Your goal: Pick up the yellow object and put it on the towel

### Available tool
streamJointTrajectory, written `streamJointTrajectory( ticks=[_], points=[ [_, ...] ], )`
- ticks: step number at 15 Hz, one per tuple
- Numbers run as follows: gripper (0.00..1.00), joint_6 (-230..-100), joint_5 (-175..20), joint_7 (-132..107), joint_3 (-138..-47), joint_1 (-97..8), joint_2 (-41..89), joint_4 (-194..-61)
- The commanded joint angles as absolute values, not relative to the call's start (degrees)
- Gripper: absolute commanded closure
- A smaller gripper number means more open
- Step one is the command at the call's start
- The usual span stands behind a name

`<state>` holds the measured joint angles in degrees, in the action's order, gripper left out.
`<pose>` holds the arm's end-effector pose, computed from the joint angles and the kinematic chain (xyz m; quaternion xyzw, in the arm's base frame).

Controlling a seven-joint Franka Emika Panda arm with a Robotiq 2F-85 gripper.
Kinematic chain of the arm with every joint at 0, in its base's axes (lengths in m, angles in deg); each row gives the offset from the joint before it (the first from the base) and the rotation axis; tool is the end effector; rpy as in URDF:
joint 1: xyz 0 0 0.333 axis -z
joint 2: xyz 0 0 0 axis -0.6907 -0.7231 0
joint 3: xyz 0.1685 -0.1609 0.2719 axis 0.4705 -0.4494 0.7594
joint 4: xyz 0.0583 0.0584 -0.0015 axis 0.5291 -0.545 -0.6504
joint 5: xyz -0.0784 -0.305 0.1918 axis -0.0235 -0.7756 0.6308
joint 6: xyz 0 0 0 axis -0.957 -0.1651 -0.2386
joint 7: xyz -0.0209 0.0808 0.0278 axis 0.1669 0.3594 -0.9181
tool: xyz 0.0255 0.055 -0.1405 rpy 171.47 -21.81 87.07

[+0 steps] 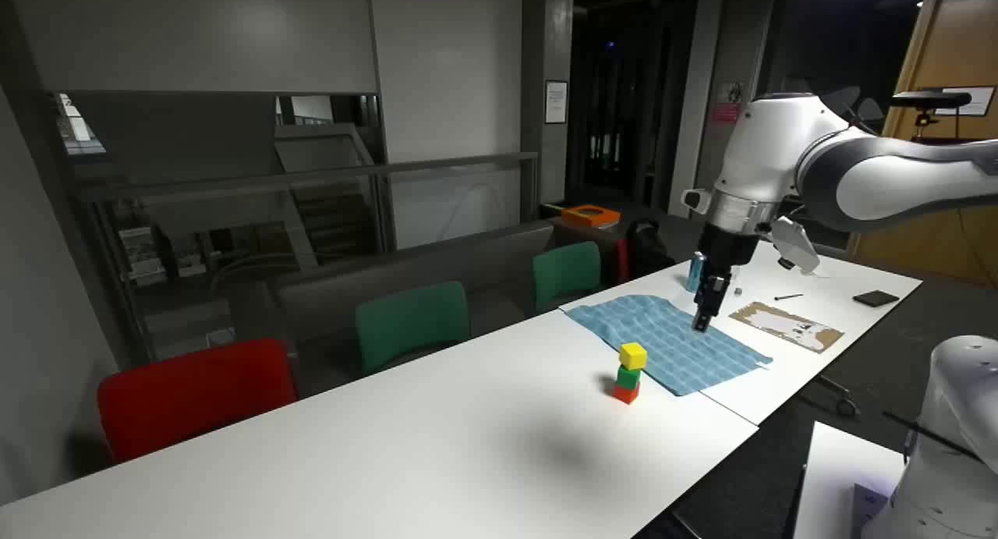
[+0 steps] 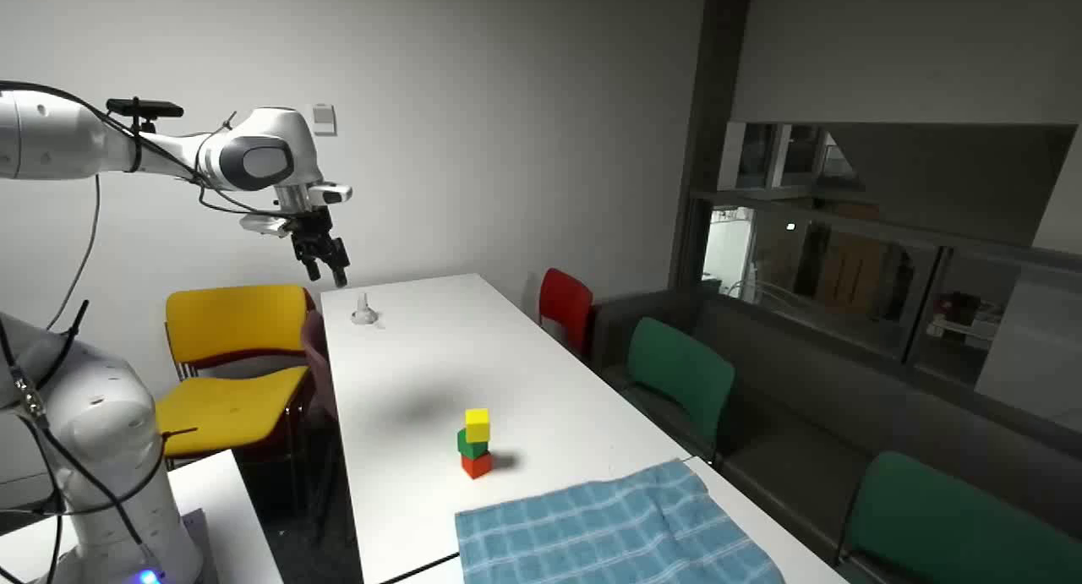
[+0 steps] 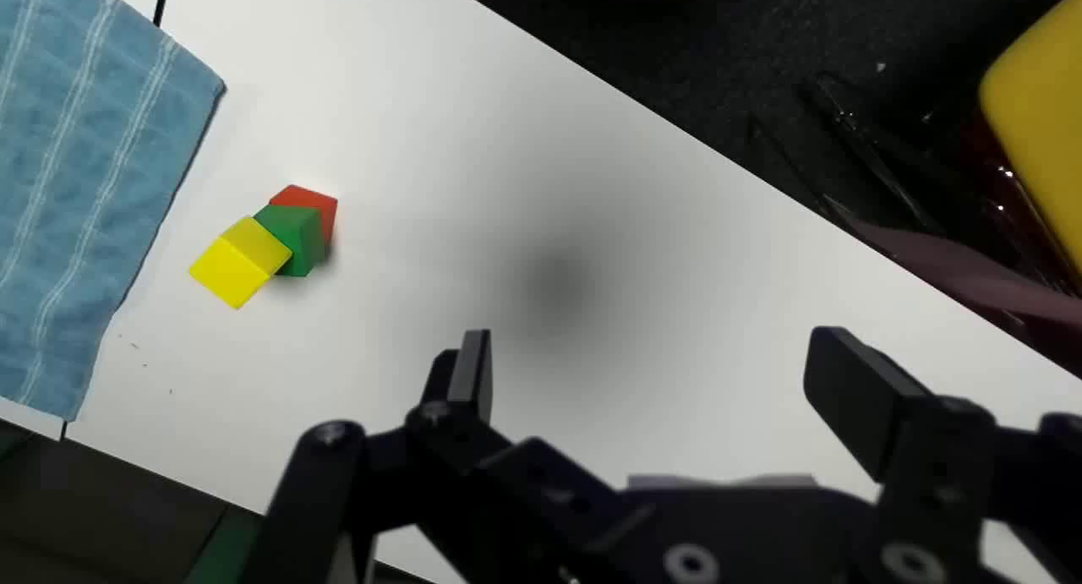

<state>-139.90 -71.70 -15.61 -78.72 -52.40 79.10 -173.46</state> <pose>0.3028 0.1184 0.5456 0.9879 0.1291 0.0845 0.0128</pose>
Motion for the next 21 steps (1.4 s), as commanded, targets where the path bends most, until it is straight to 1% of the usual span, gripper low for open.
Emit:
streamJointTrajectory(
  ticks=[1, 5, 10, 14, 21],
  points=[
    [0.00, -139.8, -71.9, -15.4, -79.0, -52.7, 79.0, -173.4],
    [0.00, -139.8, -74.0, -15.2, -78.3, -51.9, 78.0, -172.3],
    [0.00, -143.9, -83.9, -20.5, -80.0, -50.4, 75.3, -172.2],
    [0.00, -152.0, -88.8, -31.5, -84.8, -51.0, 71.0, -173.0],
    [0.00, -164.8, -87.0, -54.5, -93.6, -51.9, 63.5, -175.3]
  ],
)
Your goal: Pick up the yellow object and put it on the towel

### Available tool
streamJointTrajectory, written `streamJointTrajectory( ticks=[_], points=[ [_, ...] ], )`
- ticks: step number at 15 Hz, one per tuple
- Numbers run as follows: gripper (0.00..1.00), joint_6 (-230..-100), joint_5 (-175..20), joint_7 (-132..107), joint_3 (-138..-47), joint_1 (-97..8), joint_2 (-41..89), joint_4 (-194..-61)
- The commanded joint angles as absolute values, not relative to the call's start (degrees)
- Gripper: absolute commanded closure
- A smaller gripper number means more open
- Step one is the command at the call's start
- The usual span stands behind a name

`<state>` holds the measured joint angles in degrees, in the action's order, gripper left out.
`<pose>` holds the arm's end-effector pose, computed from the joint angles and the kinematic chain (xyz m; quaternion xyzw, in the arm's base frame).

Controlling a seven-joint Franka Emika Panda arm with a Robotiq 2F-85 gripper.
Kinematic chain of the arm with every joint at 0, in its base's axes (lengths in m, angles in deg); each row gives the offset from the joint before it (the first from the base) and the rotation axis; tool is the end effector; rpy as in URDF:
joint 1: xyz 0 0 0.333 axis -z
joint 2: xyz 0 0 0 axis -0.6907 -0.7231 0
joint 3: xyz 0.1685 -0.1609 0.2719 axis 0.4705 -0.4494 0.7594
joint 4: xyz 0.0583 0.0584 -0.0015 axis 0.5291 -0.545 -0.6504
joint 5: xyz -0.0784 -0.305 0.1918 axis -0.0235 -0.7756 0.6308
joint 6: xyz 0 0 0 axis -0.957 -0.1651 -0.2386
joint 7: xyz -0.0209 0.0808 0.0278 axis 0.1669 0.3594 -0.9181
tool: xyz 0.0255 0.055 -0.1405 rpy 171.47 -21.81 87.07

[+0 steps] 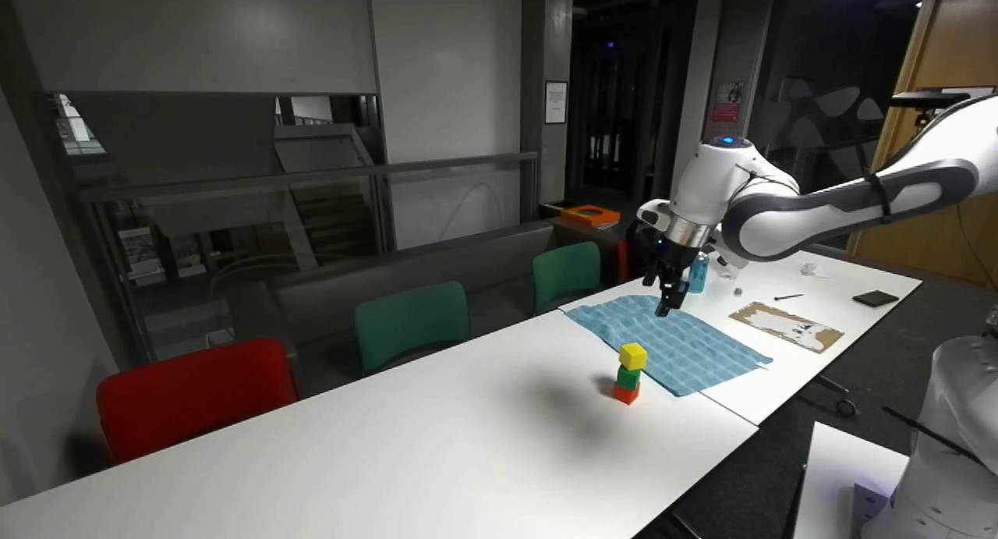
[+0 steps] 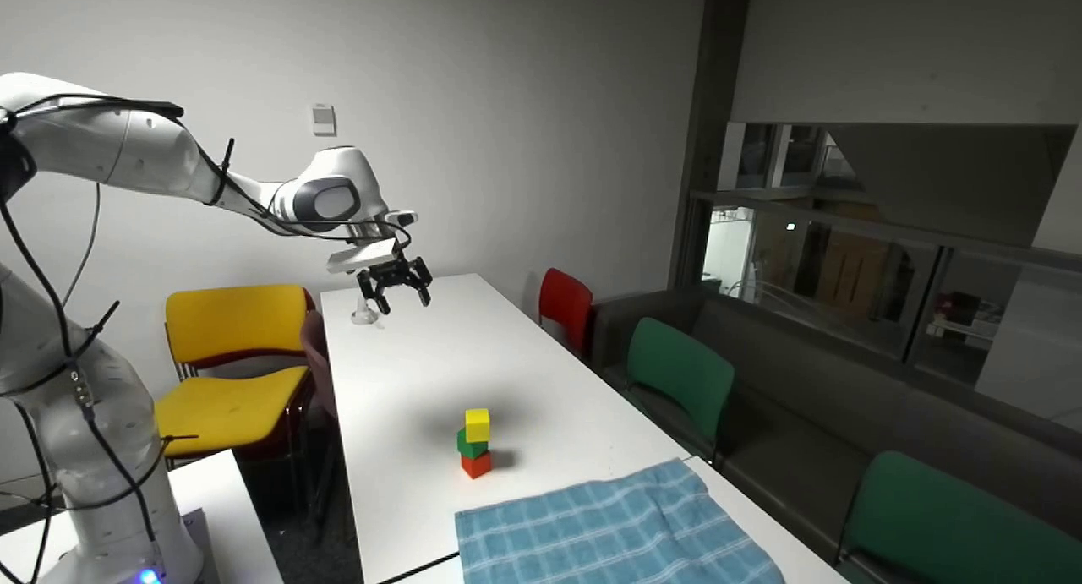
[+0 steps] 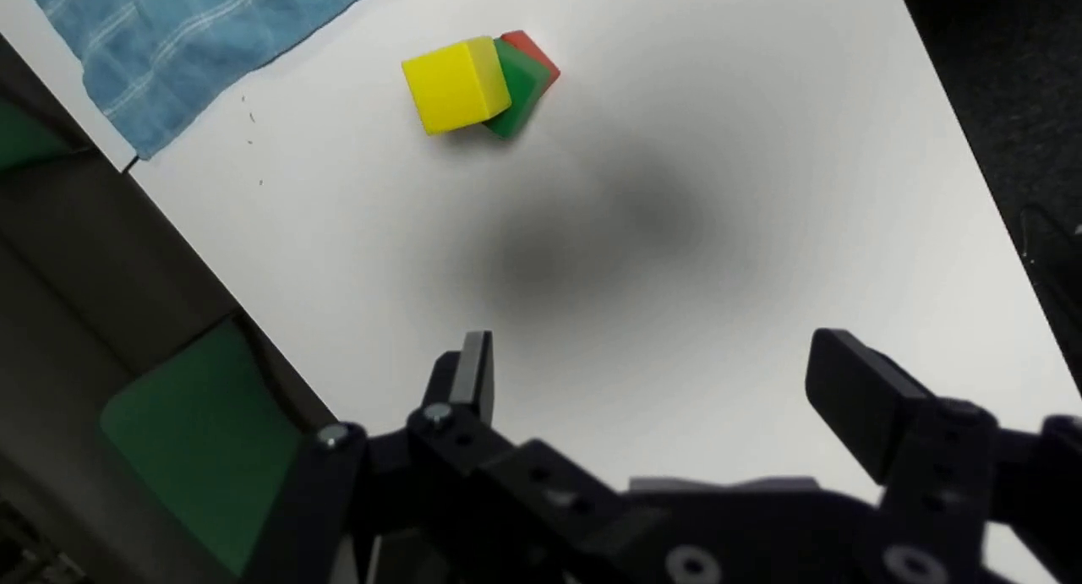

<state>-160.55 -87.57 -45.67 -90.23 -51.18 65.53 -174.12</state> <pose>0.4129 0.0263 0.5007 0.9224 0.3493 0.1196 0.1135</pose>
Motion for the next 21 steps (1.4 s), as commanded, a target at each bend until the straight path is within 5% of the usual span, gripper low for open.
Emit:
streamJointTrajectory(
  ticks=[1, 9, 21],
  points=[
    [0.00, -165.1, -86.7, -57.9, -94.7, -51.8, 62.5, -175.6],
    [0.00, -165.2, -79.9, -74.5, -100.7, -48.9, 55.7, -175.6],
    [0.00, -164.5, -85.2, -75.3, -97.9, -46.5, 50.5, -172.2]
  ],
)
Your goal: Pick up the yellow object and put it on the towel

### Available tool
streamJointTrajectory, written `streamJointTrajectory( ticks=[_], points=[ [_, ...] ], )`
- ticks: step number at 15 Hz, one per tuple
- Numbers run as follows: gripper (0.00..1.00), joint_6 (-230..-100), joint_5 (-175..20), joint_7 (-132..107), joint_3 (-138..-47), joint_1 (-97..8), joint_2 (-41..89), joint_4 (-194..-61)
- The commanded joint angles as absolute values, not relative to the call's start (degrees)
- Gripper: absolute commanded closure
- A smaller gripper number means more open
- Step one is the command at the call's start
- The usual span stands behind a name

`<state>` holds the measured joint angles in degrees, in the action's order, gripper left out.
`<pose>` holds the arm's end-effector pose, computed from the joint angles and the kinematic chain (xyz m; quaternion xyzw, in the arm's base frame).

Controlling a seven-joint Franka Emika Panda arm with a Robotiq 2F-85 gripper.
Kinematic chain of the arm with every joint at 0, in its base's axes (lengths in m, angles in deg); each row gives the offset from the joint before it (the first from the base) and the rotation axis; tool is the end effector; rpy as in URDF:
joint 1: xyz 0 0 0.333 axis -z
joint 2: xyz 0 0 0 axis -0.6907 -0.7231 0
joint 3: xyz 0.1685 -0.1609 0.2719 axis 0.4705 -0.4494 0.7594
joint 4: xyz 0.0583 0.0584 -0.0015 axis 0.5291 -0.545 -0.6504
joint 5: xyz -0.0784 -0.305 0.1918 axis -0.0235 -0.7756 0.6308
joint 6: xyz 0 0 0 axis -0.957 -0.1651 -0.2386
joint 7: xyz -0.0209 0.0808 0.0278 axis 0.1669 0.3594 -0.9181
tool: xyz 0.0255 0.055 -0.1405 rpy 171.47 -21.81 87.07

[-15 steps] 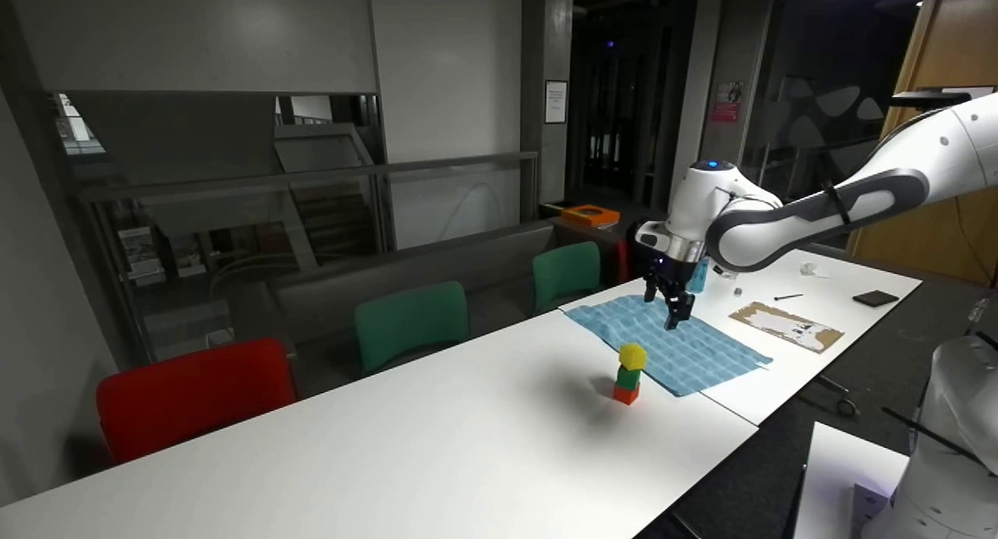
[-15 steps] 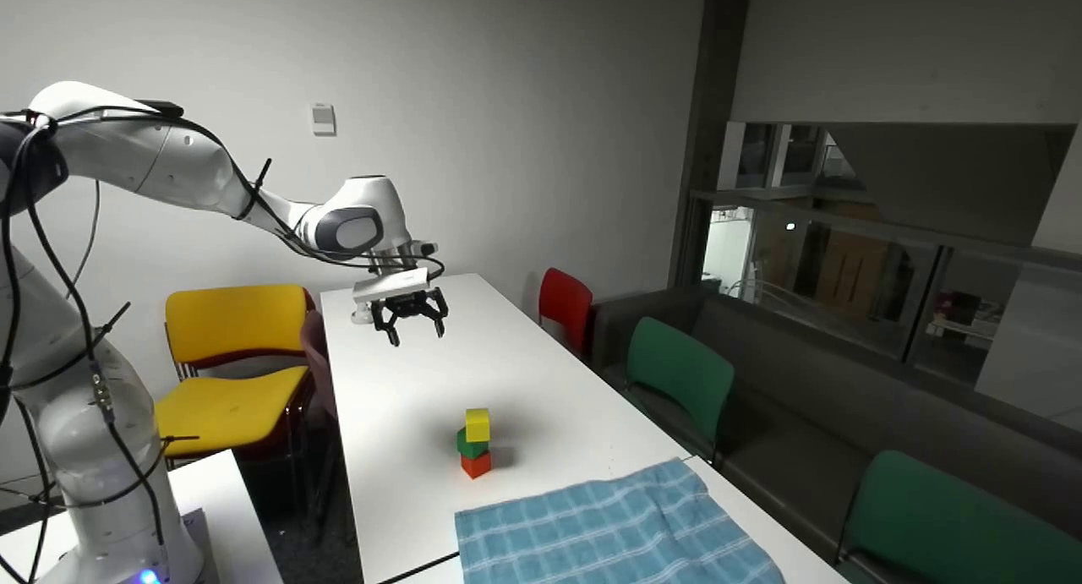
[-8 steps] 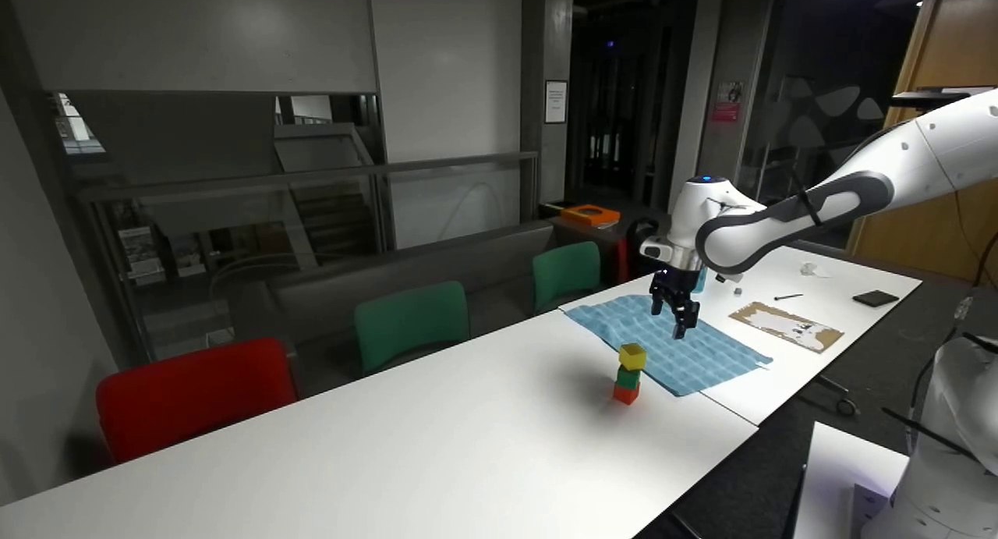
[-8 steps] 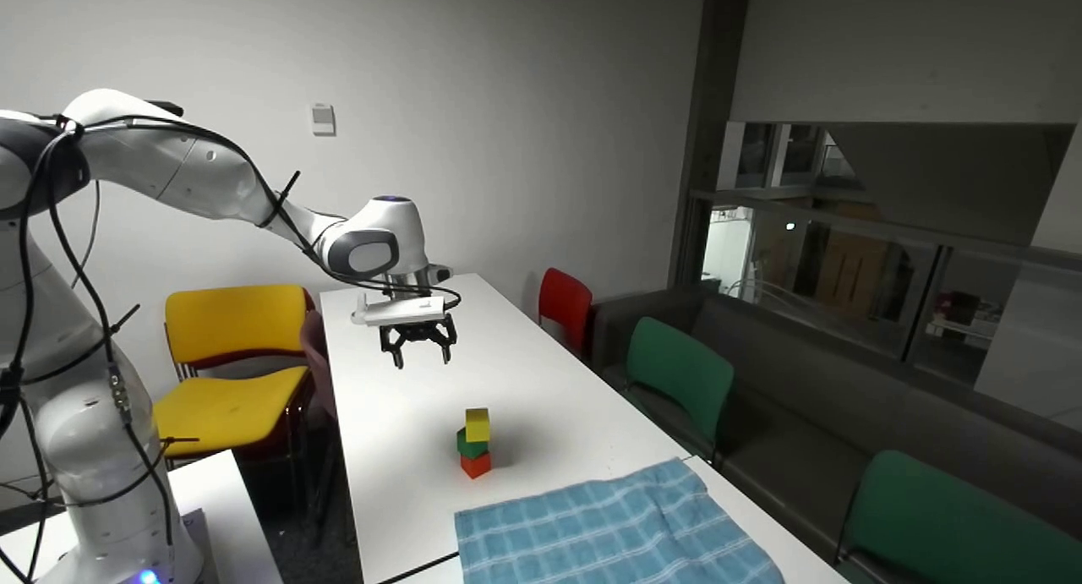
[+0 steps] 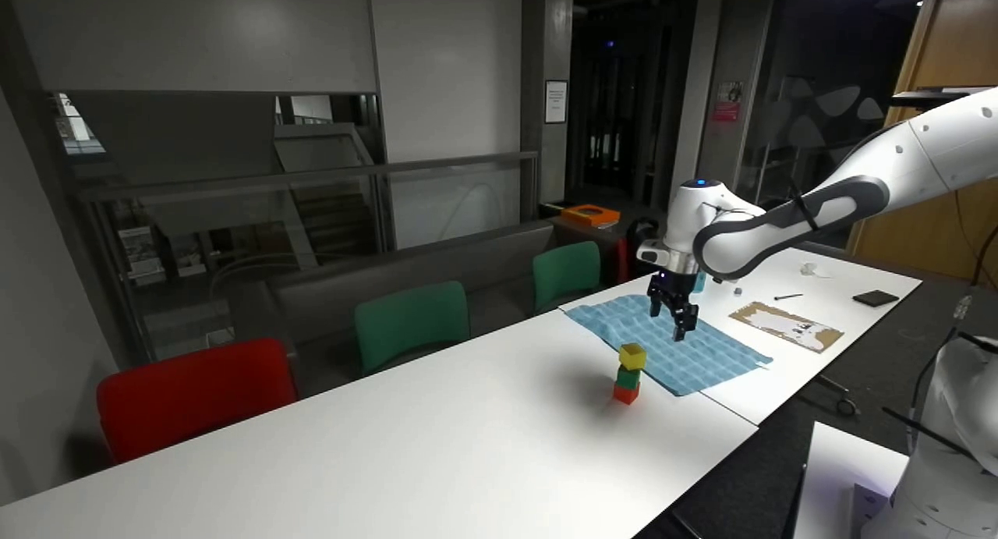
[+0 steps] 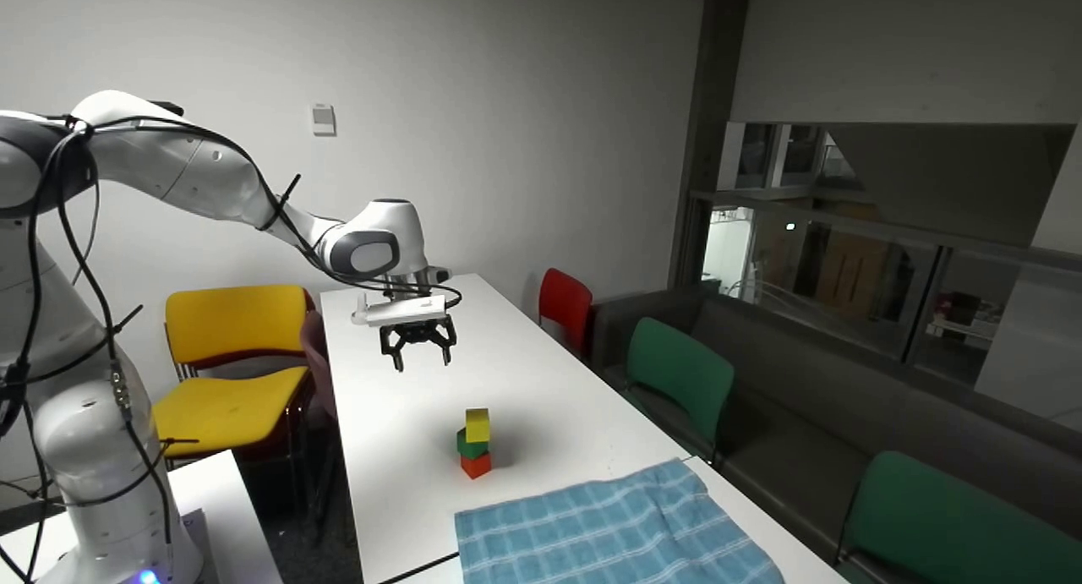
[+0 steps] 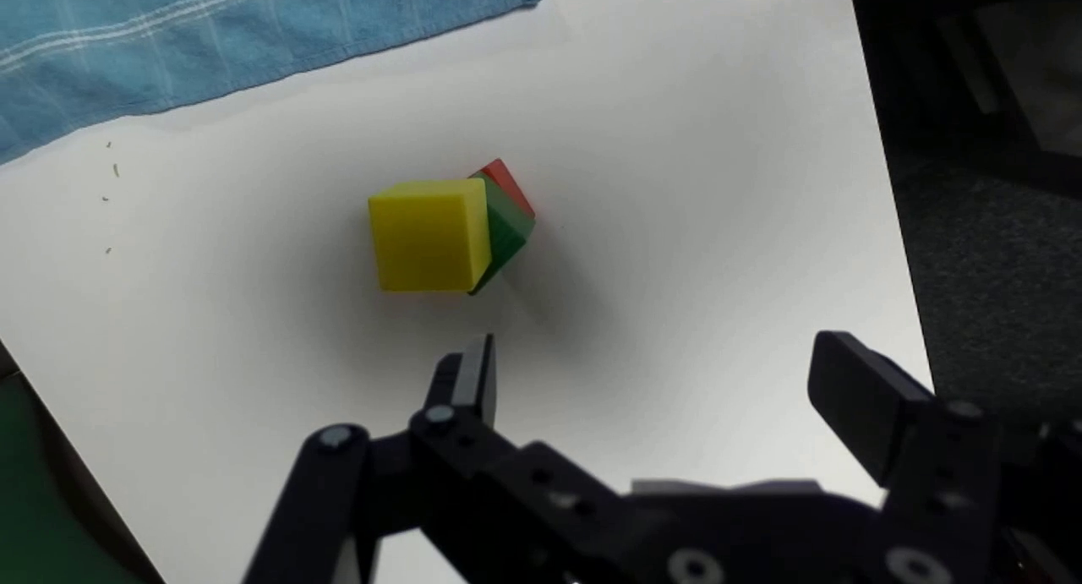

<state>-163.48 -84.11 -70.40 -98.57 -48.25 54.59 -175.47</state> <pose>0.4353 -0.0524 0.4116 0.8882 0.4539 0.0307 0.0641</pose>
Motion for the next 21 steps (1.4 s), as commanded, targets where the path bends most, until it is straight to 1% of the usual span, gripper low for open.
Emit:
streamJointTrajectory(
  ticks=[1, 10, 21],
  points=[
    [0.00, -164.2, -85.1, -76.0, -97.9, -46.3, 49.3, -171.2],
    [0.00, -163.0, -81.8, -82.1, -96.2, -43.1, 37.0, -160.6],
    [0.00, -165.1, -71.0, -95.6, -93.7, -36.5, 31.8, -160.8]
  ],
)
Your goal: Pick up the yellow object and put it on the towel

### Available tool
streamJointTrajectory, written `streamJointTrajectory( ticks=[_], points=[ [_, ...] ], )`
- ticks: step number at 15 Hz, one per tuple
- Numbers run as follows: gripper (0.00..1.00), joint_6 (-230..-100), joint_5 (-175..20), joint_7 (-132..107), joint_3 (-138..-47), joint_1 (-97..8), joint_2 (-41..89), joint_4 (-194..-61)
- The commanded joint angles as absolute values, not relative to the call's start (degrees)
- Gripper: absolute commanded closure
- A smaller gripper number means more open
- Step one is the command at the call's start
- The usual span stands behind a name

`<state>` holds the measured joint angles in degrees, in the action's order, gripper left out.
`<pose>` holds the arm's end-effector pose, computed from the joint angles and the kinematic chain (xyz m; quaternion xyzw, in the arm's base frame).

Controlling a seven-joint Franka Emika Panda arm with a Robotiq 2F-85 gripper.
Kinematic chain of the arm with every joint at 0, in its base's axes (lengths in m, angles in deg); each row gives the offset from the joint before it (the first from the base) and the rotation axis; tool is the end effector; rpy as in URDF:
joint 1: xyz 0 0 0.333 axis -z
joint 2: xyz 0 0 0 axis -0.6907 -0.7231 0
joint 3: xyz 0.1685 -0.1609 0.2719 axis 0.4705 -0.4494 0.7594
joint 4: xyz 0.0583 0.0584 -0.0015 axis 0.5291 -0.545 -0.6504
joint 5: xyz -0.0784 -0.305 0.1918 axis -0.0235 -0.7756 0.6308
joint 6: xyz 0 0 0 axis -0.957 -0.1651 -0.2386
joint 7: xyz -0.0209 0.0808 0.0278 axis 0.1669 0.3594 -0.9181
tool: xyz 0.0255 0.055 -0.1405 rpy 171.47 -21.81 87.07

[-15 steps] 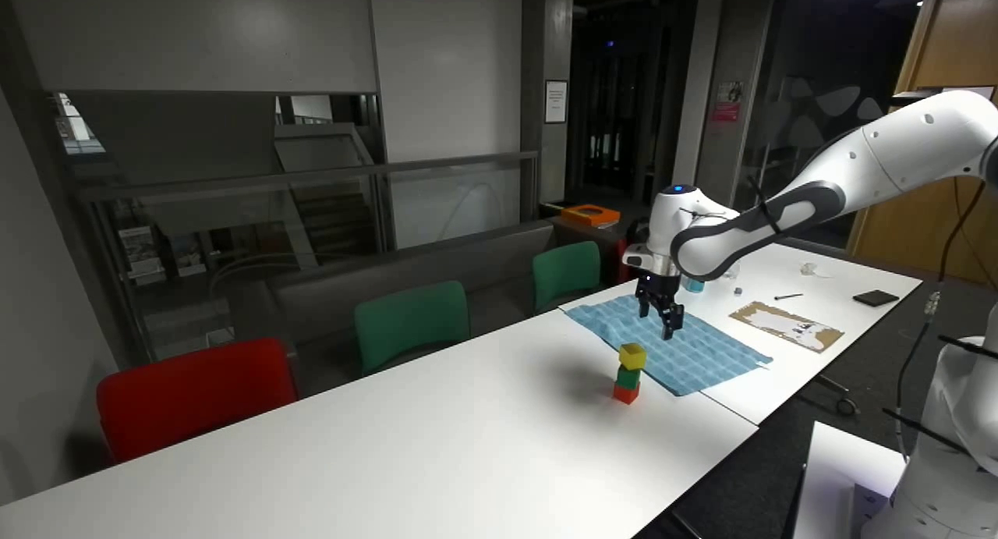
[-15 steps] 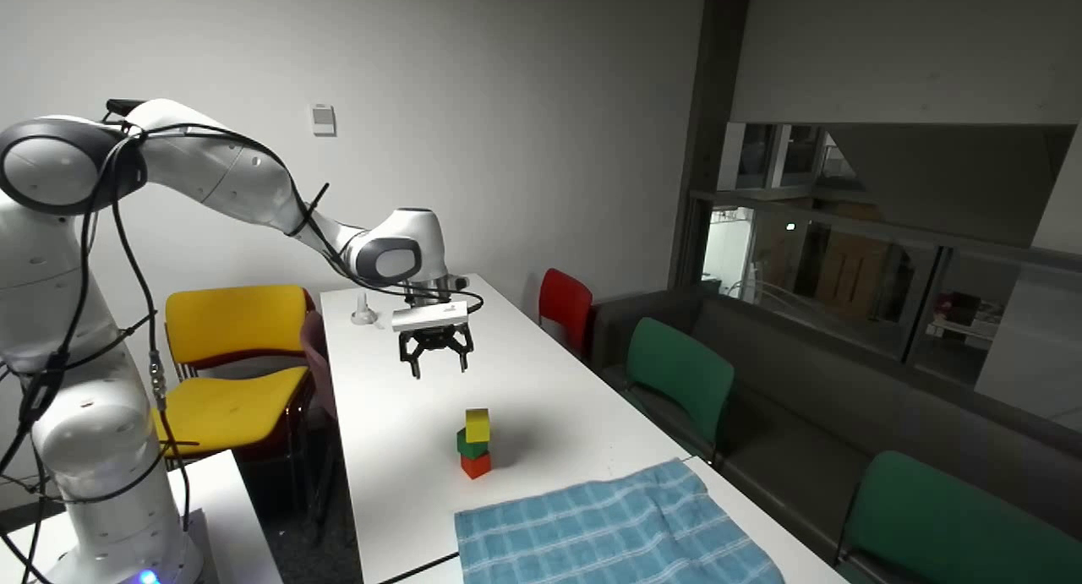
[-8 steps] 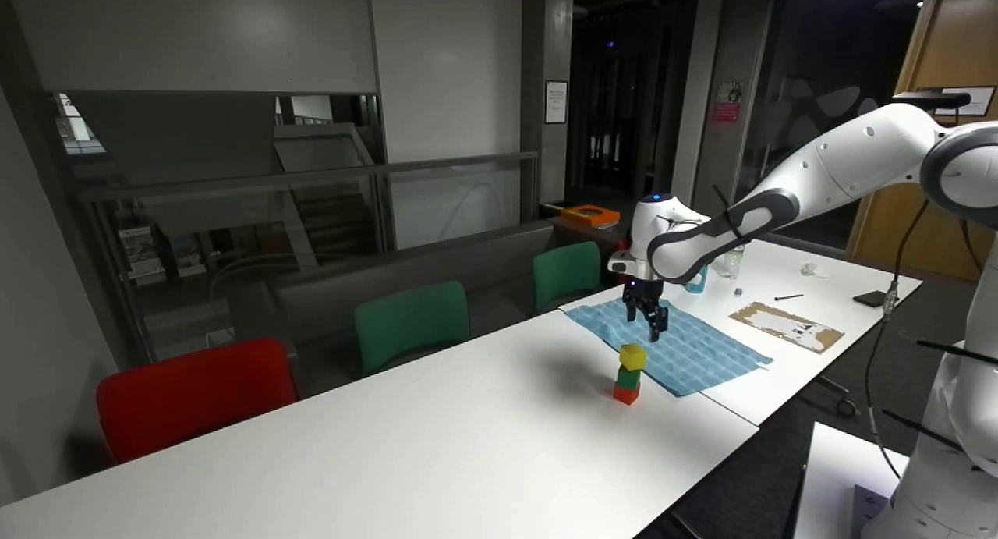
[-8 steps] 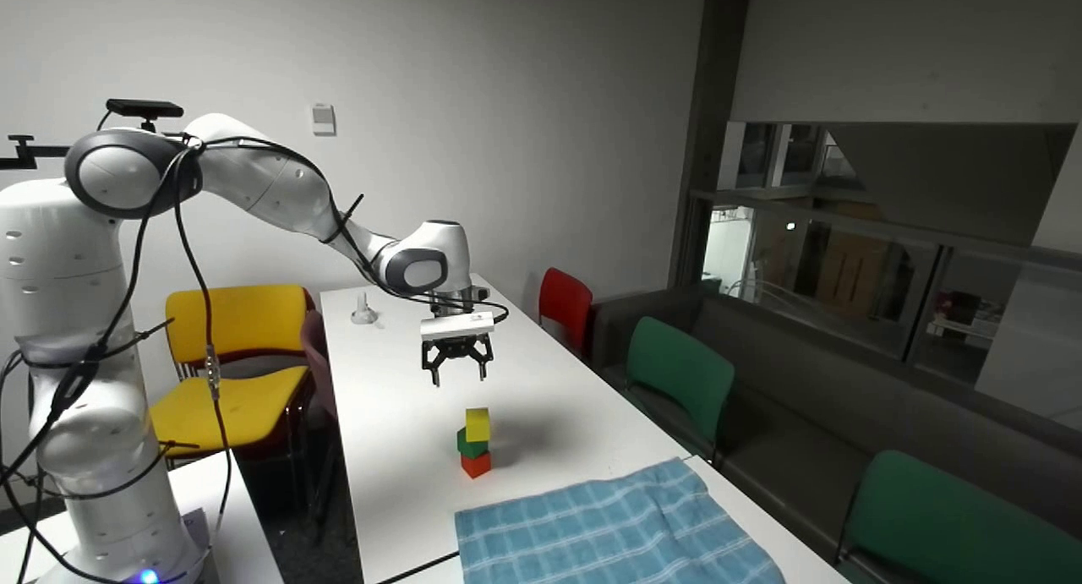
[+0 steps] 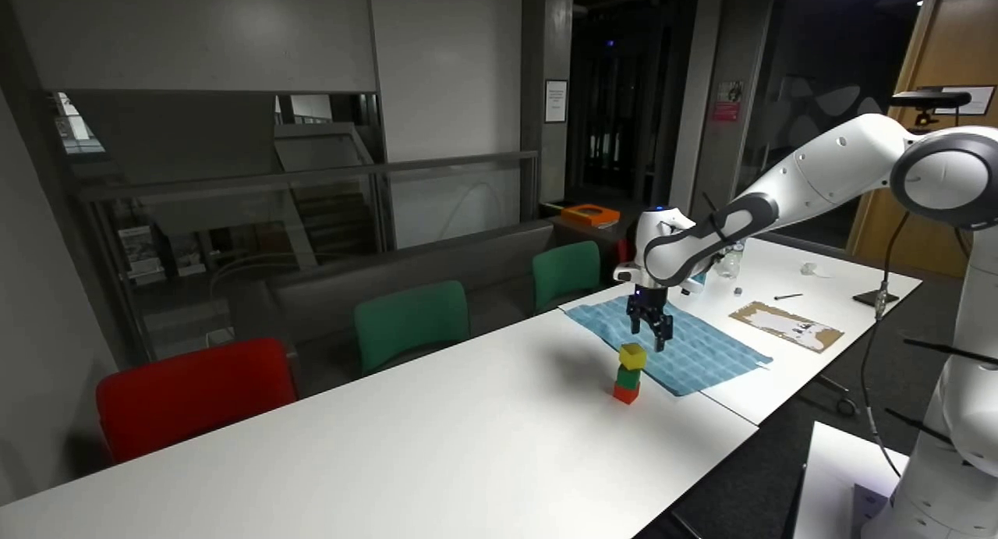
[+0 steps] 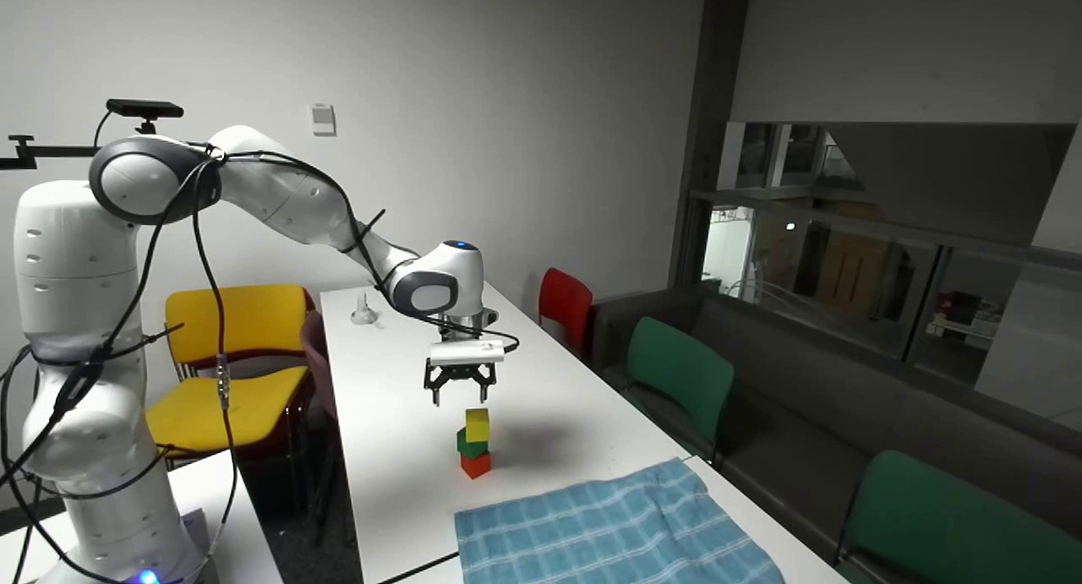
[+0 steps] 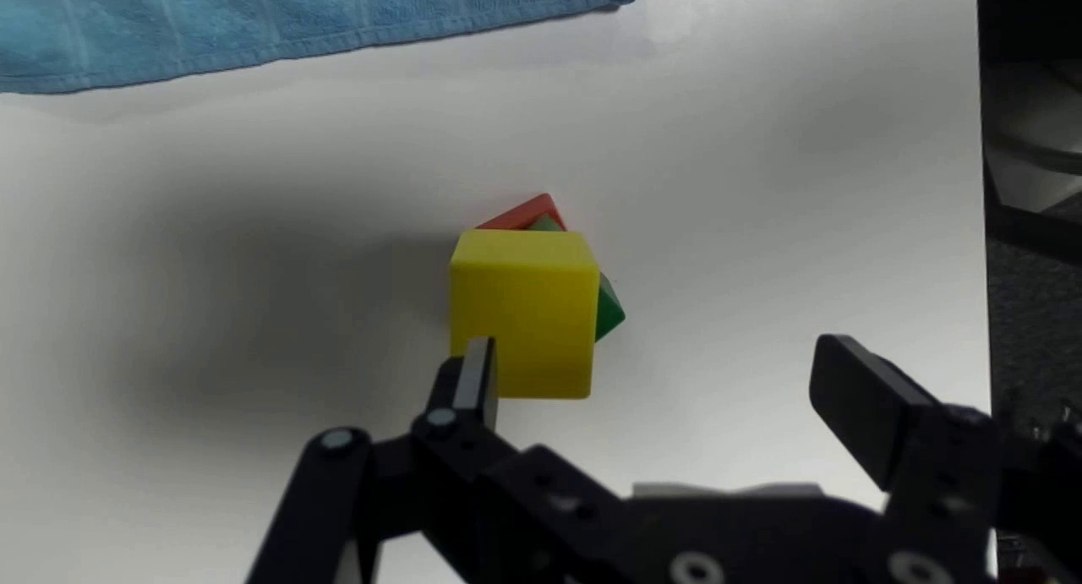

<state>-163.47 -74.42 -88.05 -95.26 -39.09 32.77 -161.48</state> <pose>0.5209 -0.1049 0.3319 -0.8677 -0.4971 0.0100 0.0016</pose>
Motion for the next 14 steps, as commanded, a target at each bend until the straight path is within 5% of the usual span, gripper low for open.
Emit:
streamJointTrajectory(
  ticks=[1, 14],
  points=[
    [0.00, -164.9, -70.4, -96.2, -93.5, -36.3, 31.4, -160.5],
    [0.00, -163.4, -72.2, -90.4, -91.8, -36.6, 28.3, -156.7]
  ],
)
